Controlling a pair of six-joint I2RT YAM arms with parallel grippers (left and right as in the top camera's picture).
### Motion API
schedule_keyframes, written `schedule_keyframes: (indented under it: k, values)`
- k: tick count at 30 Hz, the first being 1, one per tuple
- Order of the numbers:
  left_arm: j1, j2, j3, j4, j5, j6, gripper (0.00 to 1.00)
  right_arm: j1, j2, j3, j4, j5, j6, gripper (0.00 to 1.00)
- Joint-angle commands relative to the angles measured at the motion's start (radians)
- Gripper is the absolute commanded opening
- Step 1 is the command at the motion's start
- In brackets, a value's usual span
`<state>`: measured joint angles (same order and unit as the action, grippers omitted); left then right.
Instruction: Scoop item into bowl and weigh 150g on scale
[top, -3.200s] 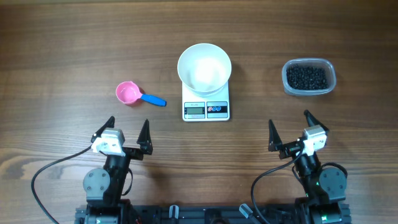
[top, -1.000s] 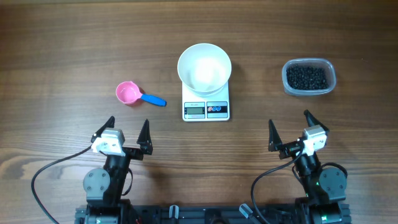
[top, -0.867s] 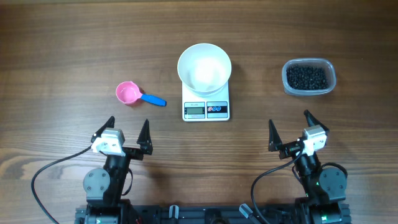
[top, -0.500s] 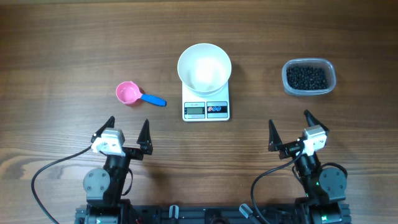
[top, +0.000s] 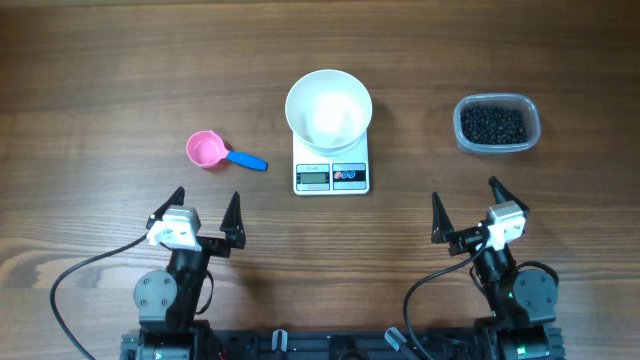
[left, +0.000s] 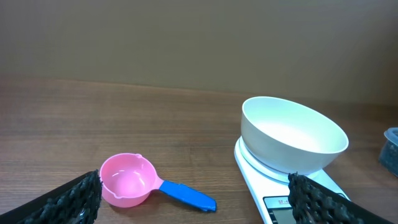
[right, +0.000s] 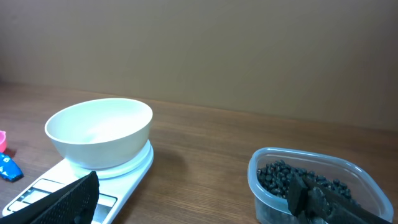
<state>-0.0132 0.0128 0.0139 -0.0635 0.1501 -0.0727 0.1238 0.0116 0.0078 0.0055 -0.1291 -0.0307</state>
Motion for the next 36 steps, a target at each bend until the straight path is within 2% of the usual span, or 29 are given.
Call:
schedule_keyframes:
  k: [1,23,27,36]
  values:
    - [-0.005,-0.010,-0.008,0.000,-0.006,-0.045,1.00,0.004,-0.008,-0.003,0.005,0.003,0.007,1.00]
    - [-0.005,-0.010,-0.008,0.000,-0.006,-0.050,1.00,0.004,-0.004,-0.003,0.004,0.003,0.007,1.00]
    - [-0.005,-0.010,-0.008,0.000,-0.006,-0.093,1.00,0.004,-0.004,-0.003,0.004,0.003,0.007,1.00]
    - [-0.005,-0.010,-0.008,0.000,-0.006,-0.092,1.00,0.004,-0.004,-0.003,0.004,0.003,0.007,1.00]
